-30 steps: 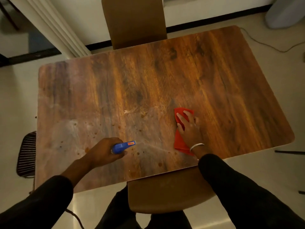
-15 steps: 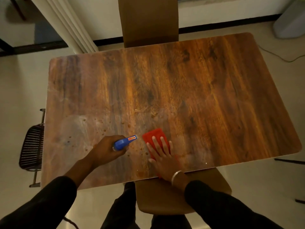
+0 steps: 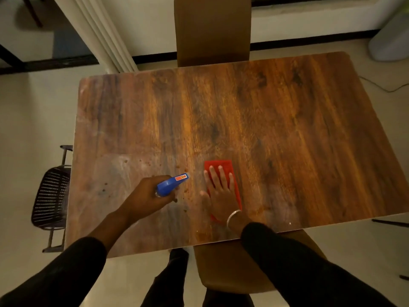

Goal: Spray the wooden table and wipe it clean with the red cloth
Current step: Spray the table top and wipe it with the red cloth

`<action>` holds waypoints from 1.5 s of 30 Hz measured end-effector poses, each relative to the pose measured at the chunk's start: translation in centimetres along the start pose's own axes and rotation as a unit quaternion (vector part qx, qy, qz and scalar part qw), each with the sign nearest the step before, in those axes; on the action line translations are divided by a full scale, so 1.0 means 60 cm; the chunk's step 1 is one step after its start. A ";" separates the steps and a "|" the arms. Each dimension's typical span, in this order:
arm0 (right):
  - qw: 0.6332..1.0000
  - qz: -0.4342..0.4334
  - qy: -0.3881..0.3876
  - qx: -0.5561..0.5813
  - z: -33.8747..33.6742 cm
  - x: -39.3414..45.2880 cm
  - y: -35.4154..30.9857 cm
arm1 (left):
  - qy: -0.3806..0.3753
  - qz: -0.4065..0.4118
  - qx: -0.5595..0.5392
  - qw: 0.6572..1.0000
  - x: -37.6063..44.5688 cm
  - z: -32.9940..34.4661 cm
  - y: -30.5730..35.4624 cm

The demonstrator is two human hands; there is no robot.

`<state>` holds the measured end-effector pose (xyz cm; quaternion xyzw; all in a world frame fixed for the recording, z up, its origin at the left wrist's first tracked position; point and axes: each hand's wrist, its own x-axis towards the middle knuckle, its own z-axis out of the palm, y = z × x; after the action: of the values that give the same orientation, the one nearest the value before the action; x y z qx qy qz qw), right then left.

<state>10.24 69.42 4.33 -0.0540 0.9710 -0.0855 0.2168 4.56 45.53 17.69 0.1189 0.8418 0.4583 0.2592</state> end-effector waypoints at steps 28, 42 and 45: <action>0.989 0.128 0.058 0.035 -0.078 0.070 0.123 | 0.024 0.029 -0.054 0.998 0.034 -0.023 0.002; 0.992 0.118 0.036 0.034 0.030 -0.118 0.135 | 0.017 0.036 -0.089 0.995 0.078 -0.003 0.020; 0.961 0.271 0.038 0.043 -0.003 -0.104 0.223 | -0.002 0.043 -0.094 0.995 0.093 0.009 0.023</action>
<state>14.86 83.47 4.52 0.2236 0.9523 -0.0670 0.1965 0.14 49.10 16.77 0.1304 0.7886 0.5461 0.2509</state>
